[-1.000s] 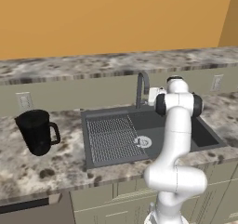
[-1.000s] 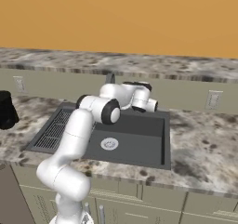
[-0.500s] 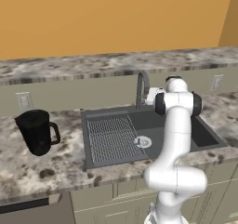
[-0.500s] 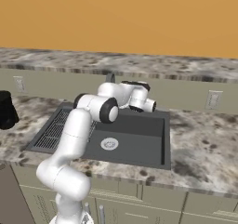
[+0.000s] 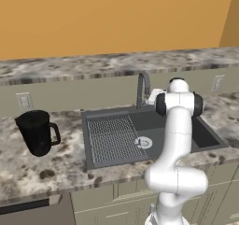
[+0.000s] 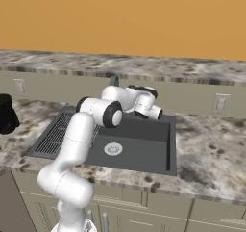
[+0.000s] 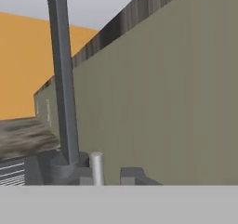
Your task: Turn on the sink faucet and place the jug under the water for a few seconds to fill it up.
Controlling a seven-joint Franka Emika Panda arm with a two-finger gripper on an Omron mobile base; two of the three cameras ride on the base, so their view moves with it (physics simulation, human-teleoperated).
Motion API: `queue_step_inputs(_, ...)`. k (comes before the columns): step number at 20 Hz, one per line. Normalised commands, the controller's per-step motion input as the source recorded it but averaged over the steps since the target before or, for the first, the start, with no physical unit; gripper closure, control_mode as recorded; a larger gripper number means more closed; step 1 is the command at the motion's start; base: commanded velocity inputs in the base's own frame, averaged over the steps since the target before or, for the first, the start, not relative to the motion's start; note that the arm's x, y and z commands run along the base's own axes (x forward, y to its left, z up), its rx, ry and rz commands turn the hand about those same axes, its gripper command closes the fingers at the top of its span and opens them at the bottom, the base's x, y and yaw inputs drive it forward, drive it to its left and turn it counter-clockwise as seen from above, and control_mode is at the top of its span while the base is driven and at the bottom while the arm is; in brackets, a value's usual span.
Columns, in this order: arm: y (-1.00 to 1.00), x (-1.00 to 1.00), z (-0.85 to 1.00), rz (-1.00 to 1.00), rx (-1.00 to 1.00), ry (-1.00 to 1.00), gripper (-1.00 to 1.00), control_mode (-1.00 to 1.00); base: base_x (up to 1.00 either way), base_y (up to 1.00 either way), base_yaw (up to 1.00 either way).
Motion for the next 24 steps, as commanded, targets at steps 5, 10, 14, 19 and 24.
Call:
queue_step_inputs(5, -0.42, 0.17, -0.03, -0.22, 0.09, 0.08, 1.00, -1.00, 0.00, 0.00, 0.00)
queue_step_inputs(10, -0.53, 0.13, -0.08, -0.25, 0.10, 0.14, 1.00, -1.00, 0.00, 0.00, 0.00)
queue_step_inputs(14, -0.81, 0.04, -0.19, -0.20, 0.09, 0.13, 1.00, -1.00, 0.00, 0.00, 0.00)
queue_step_inputs(19, -0.93, 0.09, -0.22, -0.18, 0.12, 0.16, 1.00, -1.00, 0.00, 0.00, 0.00)
queue_step_inputs(24, -0.96, 0.06, -0.26, -0.15, 0.13, 0.18, 1.00, -1.00, 0.00, 0.00, 0.00)
